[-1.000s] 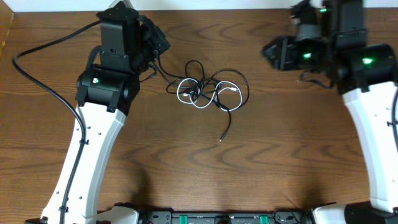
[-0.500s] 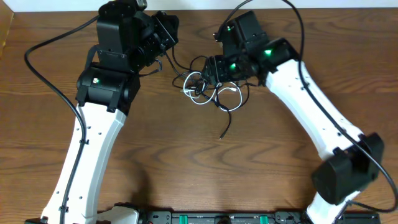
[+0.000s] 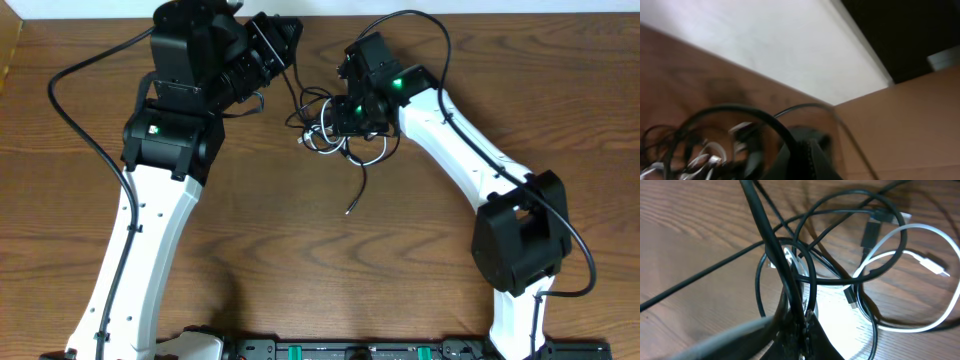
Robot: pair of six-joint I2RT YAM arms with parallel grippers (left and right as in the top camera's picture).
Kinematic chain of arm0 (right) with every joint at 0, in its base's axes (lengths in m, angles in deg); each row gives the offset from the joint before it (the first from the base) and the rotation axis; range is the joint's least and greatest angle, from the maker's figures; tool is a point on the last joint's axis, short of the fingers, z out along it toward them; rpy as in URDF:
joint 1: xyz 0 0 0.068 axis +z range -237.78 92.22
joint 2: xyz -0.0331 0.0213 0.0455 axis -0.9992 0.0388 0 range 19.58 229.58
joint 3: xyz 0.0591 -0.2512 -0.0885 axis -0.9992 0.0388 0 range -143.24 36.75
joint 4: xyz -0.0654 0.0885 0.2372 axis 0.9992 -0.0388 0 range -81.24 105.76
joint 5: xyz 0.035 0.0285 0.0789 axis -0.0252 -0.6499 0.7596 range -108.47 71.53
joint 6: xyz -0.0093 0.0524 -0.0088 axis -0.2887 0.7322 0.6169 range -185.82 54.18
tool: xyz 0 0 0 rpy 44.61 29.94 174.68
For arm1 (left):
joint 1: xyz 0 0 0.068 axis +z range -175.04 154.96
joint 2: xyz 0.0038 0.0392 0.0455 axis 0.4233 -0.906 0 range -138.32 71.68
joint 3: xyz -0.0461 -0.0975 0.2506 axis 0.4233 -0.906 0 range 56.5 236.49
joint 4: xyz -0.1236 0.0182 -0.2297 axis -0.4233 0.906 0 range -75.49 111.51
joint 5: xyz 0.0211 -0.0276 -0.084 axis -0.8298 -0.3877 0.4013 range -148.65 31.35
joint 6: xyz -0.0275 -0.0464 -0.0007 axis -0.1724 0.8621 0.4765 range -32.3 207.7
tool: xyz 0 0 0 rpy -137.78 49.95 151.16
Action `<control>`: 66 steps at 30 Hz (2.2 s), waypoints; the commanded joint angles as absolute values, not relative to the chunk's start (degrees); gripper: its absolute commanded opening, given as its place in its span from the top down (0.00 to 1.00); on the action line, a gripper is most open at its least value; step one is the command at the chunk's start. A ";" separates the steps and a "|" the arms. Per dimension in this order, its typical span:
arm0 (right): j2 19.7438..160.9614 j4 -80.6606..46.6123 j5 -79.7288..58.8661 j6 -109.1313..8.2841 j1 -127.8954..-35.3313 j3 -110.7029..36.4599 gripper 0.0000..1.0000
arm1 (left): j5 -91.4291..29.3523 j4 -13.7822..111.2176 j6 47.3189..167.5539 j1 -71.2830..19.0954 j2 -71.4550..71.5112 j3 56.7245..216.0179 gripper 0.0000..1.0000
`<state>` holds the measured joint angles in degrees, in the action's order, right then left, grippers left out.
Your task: Untangle cables
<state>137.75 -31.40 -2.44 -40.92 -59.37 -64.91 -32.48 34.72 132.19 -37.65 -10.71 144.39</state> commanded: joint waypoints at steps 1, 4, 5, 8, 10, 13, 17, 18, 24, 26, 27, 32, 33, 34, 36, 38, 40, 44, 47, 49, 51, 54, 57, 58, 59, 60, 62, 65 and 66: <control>132.48 -32.55 -10.29 -41.88 -62.17 -65.70 0.99 | -36.39 38.50 129.76 -36.16 -9.64 145.14 0.93; 126.80 -34.63 -22.84 -41.11 -64.05 -65.70 0.99 | -38.86 42.37 129.76 -34.78 -9.64 145.14 0.93; 124.46 -35.37 -27.84 -39.91 -64.88 -65.70 0.99 | -38.80 42.78 129.92 -34.19 -9.64 145.14 0.92; 118.10 -36.64 -35.51 -38.05 -67.31 -65.68 0.99 | -38.82 42.61 131.18 -33.23 -9.64 145.14 0.93; 114.25 -36.97 -36.95 -37.97 -69.08 -65.68 0.99 | -38.80 42.32 134.18 -32.79 -9.64 145.14 0.92; 109.31 -36.99 -35.32 -37.97 -71.35 -65.68 0.99 | -38.89 42.08 135.21 -32.71 -9.64 145.14 0.93; 105.58 -36.05 -29.28 -38.27 -72.07 -65.68 0.99 | -43.32 44.07 135.16 -32.73 -9.67 145.14 0.93; 104.88 -35.18 -27.58 -39.04 -72.05 -65.68 0.99 | -45.31 45.19 135.12 -32.73 -9.67 145.11 0.93; 101.47 -26.02 -13.81 -43.63 -72.07 -65.68 0.99 | -61.40 55.59 133.19 -32.73 -9.67 145.11 0.93; 100.16 -22.15 -11.21 -43.60 -72.16 -65.68 0.99 | -64.00 58.00 133.15 -32.73 -9.67 145.11 0.93; 99.63 -20.64 -10.55 -43.58 -72.16 -65.68 0.99 | -64.28 58.61 132.52 -32.73 -9.67 145.09 0.93; 97.36 -17.47 -9.94 -43.60 -72.12 -65.68 0.99 | -64.06 59.85 128.58 -32.77 -9.67 144.81 0.92; 97.55 -18.32 -10.18 -43.80 -71.85 -65.66 0.98 | -64.11 60.40 128.26 -32.77 -9.67 144.76 0.93; 98.08 -19.68 -11.19 -44.57 -71.77 -65.66 0.98 | -64.11 60.77 128.17 -32.77 -9.67 144.70 0.92; 99.57 -23.75 -16.58 -45.11 -71.77 -65.63 0.99 | -64.09 61.01 127.97 -32.77 -9.67 144.26 0.92; 101.10 -26.87 -23.16 -44.41 -71.81 -65.63 0.98 | -64.09 61.01 127.99 -32.77 -9.67 143.85 0.93; 102.43 -28.44 -27.99 -43.08 -71.90 -65.63 0.99 | -64.09 61.06 127.99 -32.77 -9.67 143.61 0.93; 101.75 -24.51 -27.97 -43.12 -71.99 -66.29 0.75 | -64.09 61.25 127.73 -32.77 -9.67 143.61 0.93; 99.70 -21.43 -29.02 -43.67 -72.05 -67.75 0.68 | -64.09 61.43 126.27 -32.77 -9.67 143.61 0.93; 98.23 -20.73 -30.20 -43.82 -72.05 -68.04 0.62 | -64.09 61.86 126.24 -32.77 -9.67 143.61 0.92; 97.79 -22.02 -29.57 -43.89 -72.03 -68.04 0.50 | -63.61 62.00 126.29 -32.79 -9.67 143.61 0.93; 98.87 -27.61 -22.20 -46.49 -71.83 -67.69 0.40 | -57.11 59.57 126.29 -32.77 -9.67 143.61 0.93; 101.84 -32.47 -10.51 -51.78 -70.74 -66.40 0.31 | -41.49 50.76 126.22 -32.77 -9.67 143.61 0.93; 103.11 -33.62 -7.93 -52.92 -70.30 -66.05 0.26 | -34.84 46.35 126.22 -32.77 -9.67 143.61 0.93; 104.53 -34.50 -6.40 -53.22 -69.91 -65.74 0.20 | -28.26 41.25 126.24 -32.77 -9.67 143.61 0.93; 105.93 -35.26 -5.48 -53.05 -69.49 -65.57 0.16 | -21.92 35.44 126.29 -32.77 -9.67 143.61 0.93; 109.05 -36.16 -2.60 -52.11 -68.84 -65.55 0.11 | -11.54 22.54 127.45 -32.90 -9.67 143.61 0.92; 112.94 -35.44 5.64 -52.15 -68.60 -65.55 0.08 | -9.18 12.21 135.12 -32.88 -9.62 143.61 0.93; 114.08 -35.05 7.94 -52.19 -68.60 -65.55 0.07 | -9.18 10.09 137.22 -32.88 -9.62 143.61 0.93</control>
